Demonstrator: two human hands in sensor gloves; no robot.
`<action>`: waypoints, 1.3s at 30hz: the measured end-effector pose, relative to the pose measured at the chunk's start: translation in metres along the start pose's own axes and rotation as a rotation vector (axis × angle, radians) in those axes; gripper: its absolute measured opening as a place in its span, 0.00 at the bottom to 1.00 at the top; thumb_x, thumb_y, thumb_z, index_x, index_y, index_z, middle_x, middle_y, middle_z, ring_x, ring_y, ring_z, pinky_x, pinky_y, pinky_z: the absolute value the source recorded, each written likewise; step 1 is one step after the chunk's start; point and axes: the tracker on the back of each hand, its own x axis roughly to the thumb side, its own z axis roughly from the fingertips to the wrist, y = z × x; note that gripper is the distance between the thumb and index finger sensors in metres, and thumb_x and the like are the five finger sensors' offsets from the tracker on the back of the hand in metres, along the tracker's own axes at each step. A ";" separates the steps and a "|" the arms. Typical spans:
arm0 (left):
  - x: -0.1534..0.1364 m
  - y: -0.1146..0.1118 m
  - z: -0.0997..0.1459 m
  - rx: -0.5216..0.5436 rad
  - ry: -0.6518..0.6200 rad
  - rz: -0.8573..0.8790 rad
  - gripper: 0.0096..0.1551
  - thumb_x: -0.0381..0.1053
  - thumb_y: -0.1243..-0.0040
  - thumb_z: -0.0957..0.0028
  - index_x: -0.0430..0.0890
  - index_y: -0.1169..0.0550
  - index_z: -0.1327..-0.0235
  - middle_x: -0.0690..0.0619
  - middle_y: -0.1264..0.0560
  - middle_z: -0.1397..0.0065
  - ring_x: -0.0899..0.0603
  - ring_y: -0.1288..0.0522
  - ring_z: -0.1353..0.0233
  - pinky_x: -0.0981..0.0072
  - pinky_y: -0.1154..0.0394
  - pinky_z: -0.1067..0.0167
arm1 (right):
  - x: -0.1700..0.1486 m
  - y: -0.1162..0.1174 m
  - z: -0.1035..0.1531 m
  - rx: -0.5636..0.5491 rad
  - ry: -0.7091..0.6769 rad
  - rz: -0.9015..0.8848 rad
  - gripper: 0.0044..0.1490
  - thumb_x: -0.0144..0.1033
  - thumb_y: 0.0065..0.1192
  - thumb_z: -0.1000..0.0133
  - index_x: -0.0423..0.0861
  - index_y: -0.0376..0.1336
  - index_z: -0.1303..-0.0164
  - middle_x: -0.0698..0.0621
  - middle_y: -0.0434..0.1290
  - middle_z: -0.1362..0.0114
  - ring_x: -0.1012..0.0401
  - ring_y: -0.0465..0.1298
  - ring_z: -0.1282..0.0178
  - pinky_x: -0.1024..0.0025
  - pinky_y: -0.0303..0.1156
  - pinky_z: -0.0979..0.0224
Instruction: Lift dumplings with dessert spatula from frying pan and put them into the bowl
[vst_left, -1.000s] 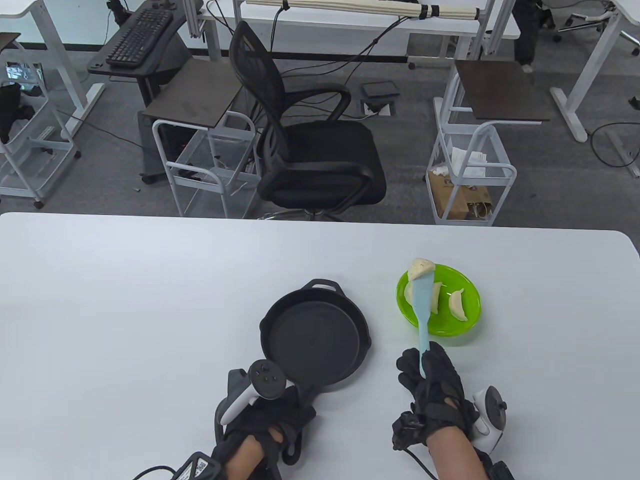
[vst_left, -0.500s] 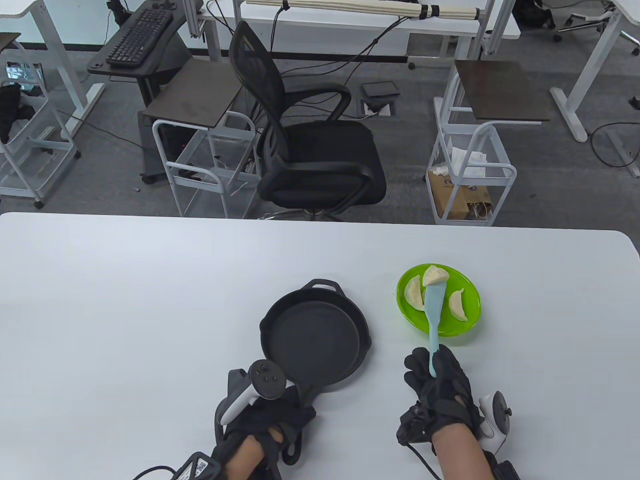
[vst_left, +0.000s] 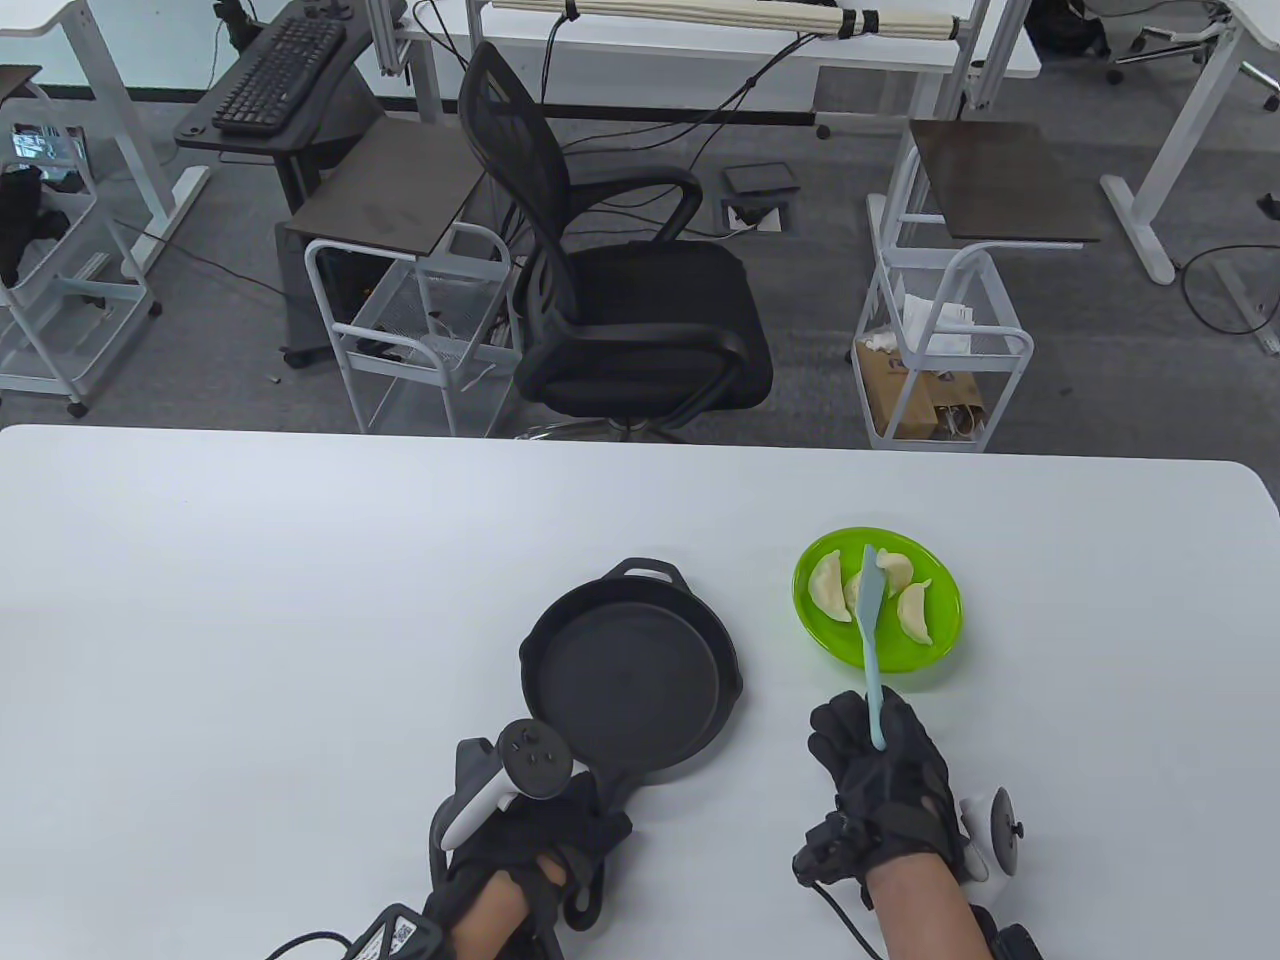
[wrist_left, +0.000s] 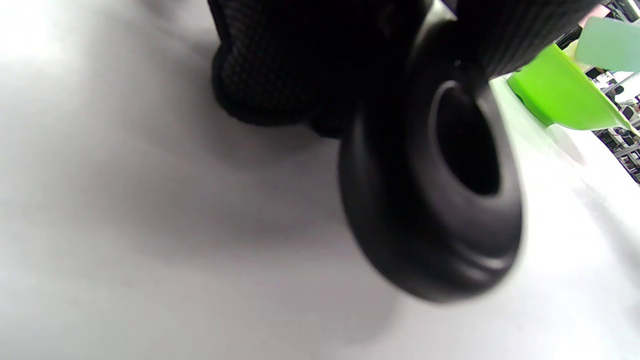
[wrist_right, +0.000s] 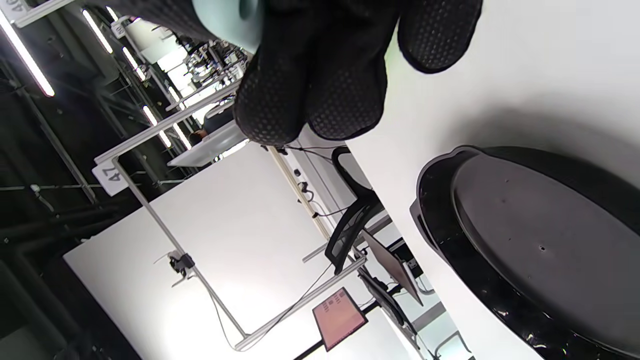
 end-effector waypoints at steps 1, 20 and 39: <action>0.000 0.000 0.000 0.000 0.000 0.000 0.47 0.72 0.41 0.50 0.48 0.36 0.24 0.59 0.15 0.49 0.47 0.19 0.53 0.43 0.60 0.22 | 0.001 0.001 0.000 0.013 -0.010 0.014 0.40 0.48 0.47 0.35 0.38 0.43 0.23 0.52 0.74 0.34 0.50 0.76 0.34 0.42 0.60 0.20; -0.001 0.000 0.000 0.003 0.000 0.004 0.47 0.72 0.41 0.51 0.49 0.36 0.24 0.59 0.14 0.50 0.47 0.19 0.53 0.43 0.60 0.22 | -0.003 0.048 -0.005 0.319 -0.147 0.883 0.34 0.42 0.56 0.35 0.36 0.56 0.25 0.43 0.78 0.42 0.42 0.77 0.42 0.37 0.61 0.25; 0.001 0.009 0.015 0.007 0.056 -0.006 0.44 0.74 0.44 0.50 0.53 0.32 0.24 0.54 0.15 0.41 0.43 0.18 0.44 0.38 0.51 0.22 | 0.001 0.066 0.004 0.207 -0.255 1.404 0.50 0.61 0.58 0.38 0.39 0.46 0.19 0.32 0.57 0.21 0.30 0.57 0.25 0.30 0.50 0.23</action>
